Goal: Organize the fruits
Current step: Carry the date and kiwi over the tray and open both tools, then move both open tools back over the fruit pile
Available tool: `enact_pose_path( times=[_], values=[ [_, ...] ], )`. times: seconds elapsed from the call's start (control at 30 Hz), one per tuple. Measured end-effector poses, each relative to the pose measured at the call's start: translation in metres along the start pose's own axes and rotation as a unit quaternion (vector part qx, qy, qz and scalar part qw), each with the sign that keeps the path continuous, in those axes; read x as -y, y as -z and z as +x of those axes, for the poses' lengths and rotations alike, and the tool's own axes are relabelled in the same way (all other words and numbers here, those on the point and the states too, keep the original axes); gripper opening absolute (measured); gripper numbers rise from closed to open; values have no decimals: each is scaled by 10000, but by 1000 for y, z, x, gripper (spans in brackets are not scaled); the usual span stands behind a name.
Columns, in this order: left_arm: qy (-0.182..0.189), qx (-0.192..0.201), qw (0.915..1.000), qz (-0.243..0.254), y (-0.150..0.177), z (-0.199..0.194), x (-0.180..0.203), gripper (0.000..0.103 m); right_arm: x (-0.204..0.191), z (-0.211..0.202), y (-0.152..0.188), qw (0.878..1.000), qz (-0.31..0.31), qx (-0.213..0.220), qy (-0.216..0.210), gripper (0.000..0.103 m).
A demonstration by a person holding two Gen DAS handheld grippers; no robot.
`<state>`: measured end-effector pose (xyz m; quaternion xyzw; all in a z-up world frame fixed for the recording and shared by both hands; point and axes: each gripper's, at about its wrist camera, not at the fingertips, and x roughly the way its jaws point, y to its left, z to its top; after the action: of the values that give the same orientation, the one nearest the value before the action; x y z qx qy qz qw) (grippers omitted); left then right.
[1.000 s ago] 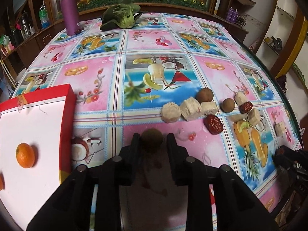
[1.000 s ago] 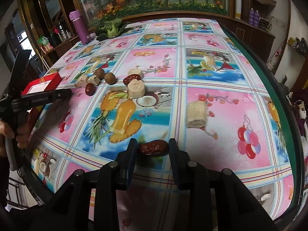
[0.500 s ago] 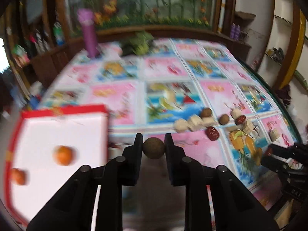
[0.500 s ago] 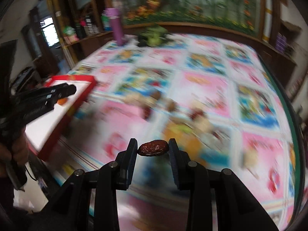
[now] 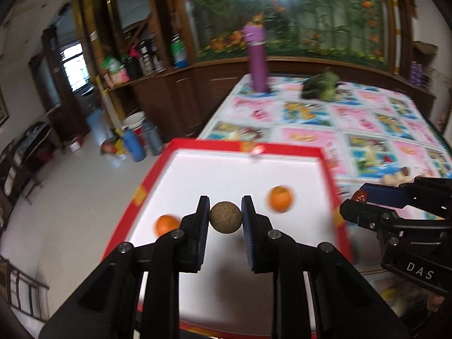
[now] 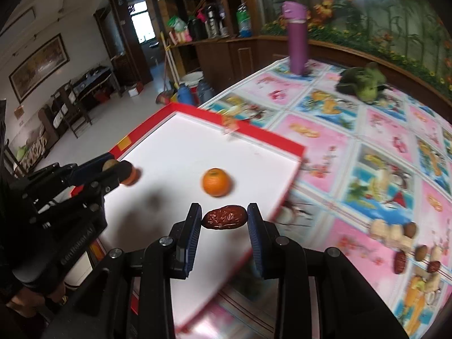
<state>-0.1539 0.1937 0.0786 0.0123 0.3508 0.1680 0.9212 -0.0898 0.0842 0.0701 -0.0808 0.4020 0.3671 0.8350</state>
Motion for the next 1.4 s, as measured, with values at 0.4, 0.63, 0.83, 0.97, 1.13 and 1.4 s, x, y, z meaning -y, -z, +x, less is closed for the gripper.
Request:
enact_pose_path(
  times=[0.4, 0.63, 0.83, 0.97, 1.13, 1.4],
  values=[
    [-122, -447, 9988, -163, 25, 31, -25, 25, -23, 33, 3, 9993, -84, -369, -26, 32],
    [-388, -598, 9974, -127, 31, 41, -29, 25, -20, 50, 8, 9980, 51, -629, -53, 33],
    [-421, -711, 9965, -128, 30, 42, -30, 33, -12, 37, 10, 9981, 215, -549, -194, 37],
    [-495, -648, 9965, -196, 28, 37, -29, 52, 0, 9, 11, 9992, 294, -138, -219, 40],
    [-380, -333, 9987, -20, 17, 15, -8, 60, 33, -29, 20, 9982, 540, 244, -12, 41],
    [386, -67, 9981, 466, 4, -15, 64, 80, 113, -90, 67, 9917, 913, 364, 830, 41]
  ],
)
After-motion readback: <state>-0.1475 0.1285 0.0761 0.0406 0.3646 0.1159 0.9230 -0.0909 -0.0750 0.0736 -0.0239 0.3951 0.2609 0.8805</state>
